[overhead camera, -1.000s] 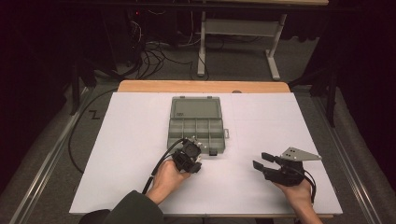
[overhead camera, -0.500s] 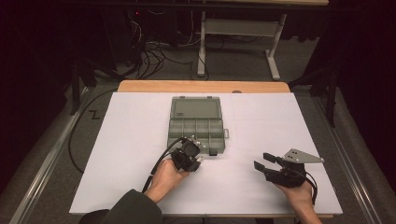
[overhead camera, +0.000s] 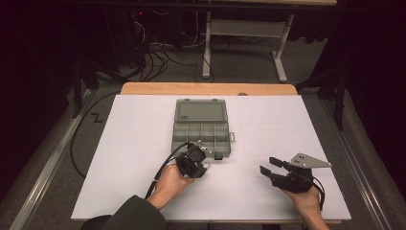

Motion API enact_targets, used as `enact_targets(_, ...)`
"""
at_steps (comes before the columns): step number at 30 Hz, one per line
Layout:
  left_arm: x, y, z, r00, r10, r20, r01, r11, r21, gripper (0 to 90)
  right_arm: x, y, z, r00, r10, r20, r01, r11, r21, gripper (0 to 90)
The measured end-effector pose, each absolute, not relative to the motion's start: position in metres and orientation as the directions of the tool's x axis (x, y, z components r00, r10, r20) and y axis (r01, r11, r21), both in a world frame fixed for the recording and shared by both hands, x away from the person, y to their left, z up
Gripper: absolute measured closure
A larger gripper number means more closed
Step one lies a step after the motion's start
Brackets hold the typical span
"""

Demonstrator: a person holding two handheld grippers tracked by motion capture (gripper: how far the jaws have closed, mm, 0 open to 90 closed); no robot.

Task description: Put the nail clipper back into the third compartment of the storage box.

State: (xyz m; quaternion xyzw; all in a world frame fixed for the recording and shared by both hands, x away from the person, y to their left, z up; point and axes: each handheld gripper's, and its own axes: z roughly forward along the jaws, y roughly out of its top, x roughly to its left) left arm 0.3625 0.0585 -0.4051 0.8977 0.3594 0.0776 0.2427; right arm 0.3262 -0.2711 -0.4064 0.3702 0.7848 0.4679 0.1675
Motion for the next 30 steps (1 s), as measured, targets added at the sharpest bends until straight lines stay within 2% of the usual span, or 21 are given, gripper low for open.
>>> enact_targets(14,0.359,0.061,-0.395,0.737,0.675,-0.03,0.591,-0.623,0.512,76.0,0.326,-0.271,-0.407,-0.67,0.737,0.082,0.422,0.287,0.86,46.9)
enact_targets(30,0.367,0.061,-0.366,0.746,0.665,-0.036,0.57,-0.61,0.55,76.0,0.325,-0.271,-0.406,-0.671,0.737,0.079,0.413,0.283,0.866,46.7)
